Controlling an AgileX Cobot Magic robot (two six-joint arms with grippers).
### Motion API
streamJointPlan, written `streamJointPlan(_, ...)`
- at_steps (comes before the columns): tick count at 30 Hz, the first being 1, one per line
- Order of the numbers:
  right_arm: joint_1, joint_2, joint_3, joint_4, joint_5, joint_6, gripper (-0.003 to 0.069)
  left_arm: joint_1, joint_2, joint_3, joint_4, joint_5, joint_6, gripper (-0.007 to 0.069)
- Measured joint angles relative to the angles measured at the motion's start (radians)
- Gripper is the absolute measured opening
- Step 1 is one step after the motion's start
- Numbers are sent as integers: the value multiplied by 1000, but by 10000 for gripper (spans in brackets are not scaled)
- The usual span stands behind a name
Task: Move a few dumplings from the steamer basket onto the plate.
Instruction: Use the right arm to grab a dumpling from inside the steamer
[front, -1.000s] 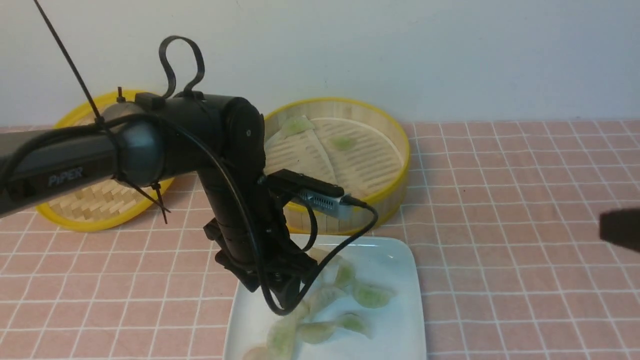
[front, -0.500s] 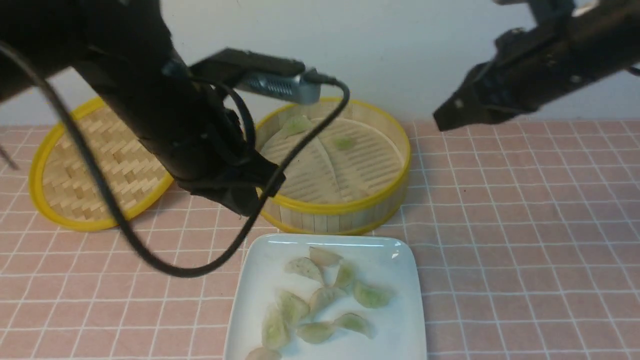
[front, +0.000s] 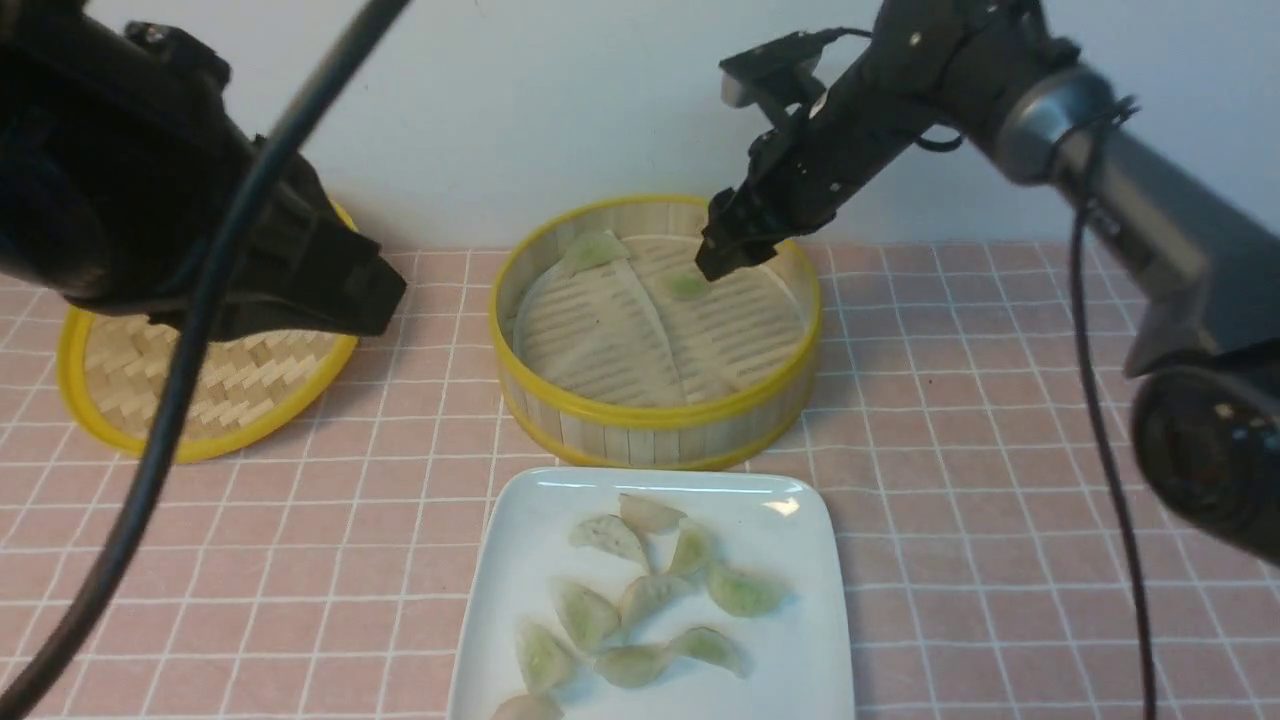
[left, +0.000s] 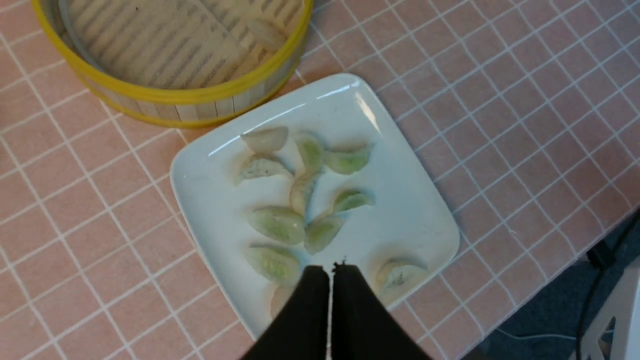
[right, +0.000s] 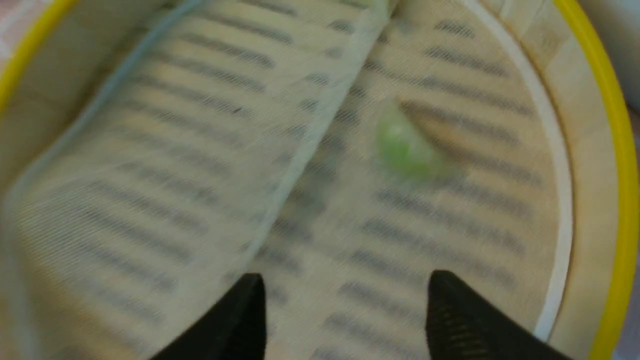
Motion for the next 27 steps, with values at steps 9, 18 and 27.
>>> streamJointPlan(9,25,161,-161,-19,-71,-17,486,0,-76,0,0,5,-7,-6)
streamJointPlan(18,28,203,-163,-16,-97,-136,485,0,-78,0,1,5,-7,-6)
streamJointPlan(27,28,221,-170,12,-95,-193,376,0,-78,0,1,5,-7,-6)
